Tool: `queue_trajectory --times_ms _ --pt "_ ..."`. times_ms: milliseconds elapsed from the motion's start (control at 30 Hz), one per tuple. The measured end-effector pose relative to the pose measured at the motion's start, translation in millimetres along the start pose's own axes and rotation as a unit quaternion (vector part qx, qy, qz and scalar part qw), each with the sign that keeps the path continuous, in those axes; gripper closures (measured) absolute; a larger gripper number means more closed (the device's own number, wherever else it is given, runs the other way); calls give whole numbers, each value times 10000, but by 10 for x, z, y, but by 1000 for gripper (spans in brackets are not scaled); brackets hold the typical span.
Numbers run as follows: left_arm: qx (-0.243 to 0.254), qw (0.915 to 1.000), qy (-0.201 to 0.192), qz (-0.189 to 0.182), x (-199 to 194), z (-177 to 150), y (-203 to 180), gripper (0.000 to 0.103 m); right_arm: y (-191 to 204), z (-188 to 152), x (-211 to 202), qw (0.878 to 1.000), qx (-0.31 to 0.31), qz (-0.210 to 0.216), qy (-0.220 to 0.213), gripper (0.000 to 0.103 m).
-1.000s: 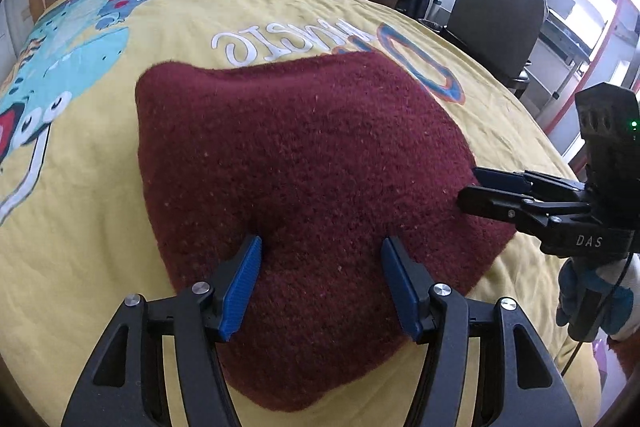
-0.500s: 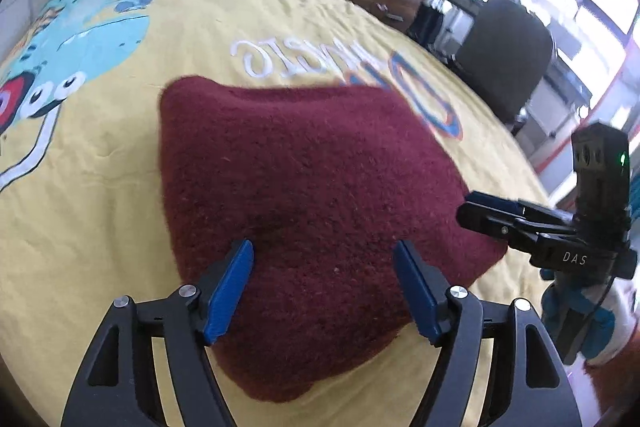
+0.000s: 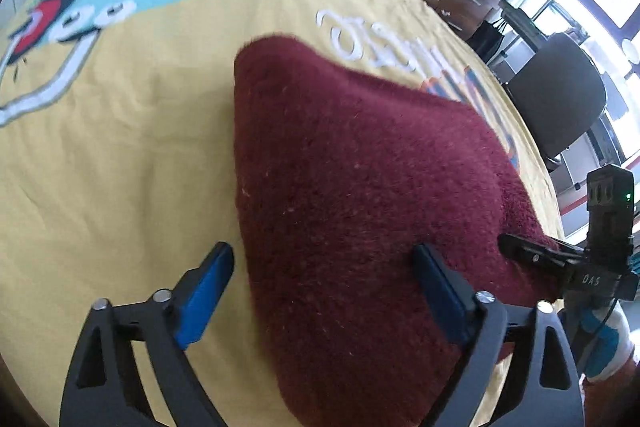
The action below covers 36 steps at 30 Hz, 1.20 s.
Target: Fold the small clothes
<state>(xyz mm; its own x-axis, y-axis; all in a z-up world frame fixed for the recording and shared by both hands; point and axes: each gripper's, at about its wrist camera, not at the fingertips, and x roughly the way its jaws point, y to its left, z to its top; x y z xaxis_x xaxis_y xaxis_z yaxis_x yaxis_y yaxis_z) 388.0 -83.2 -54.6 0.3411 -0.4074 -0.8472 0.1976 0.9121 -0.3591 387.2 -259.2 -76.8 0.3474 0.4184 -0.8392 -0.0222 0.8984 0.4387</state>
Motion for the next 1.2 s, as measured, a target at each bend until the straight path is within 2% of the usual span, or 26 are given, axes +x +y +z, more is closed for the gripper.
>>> queue_trajectory --times_ms 133,167,200,300,333,367,467,533,700,867,967,1033,1100,1200 --pt "-210 9991 278 -247 142 9 70 11 -101 -9 129 9994 54 302 185 23" --pt "-272 9985 329 -330 171 12 88 12 -116 -13 156 9989 44 405 225 27" --pt "-322 9977 372 -471 205 8 92 13 -128 -20 170 9981 46 554 248 38" --pt "-358 9959 312 -769 220 -15 102 26 -168 -36 179 9964 117 823 175 52" --pt "-390 9950 281 -879 207 -13 120 34 -163 -38 157 9961 128 867 126 56" --pt "-435 9937 221 -1009 175 -5 148 42 -134 -40 111 9959 99 898 19 58" --pt "-381 9924 22 -1170 19 22 184 54 -9 -33 -75 9943 -32 1025 -305 62" --pt "-253 9916 -135 -1263 -163 44 193 57 96 7 -192 9924 -126 1132 -473 63" --pt "-132 9908 -473 -1263 -656 126 392 57 578 139 -333 9871 -528 1360 -668 63" --pt "-235 9927 -628 -1005 -997 48 766 57 903 152 -19 9855 -594 1508 -501 63" --pt "-303 9956 -524 -711 -992 -42 998 54 909 66 302 9899 -495 1315 -177 62" --pt "-366 9978 -340 -439 -871 -122 1094 49 888 -11 403 9922 -476 1151 -65 55" --pt "-465 9979 -283 -338 -839 -239 1220 41 796 -84 351 9919 -383 1204 -92 52" --pt "-457 9971 -452 -405 -965 -356 1242 39 638 -181 137 9923 -403 1157 -207 49"
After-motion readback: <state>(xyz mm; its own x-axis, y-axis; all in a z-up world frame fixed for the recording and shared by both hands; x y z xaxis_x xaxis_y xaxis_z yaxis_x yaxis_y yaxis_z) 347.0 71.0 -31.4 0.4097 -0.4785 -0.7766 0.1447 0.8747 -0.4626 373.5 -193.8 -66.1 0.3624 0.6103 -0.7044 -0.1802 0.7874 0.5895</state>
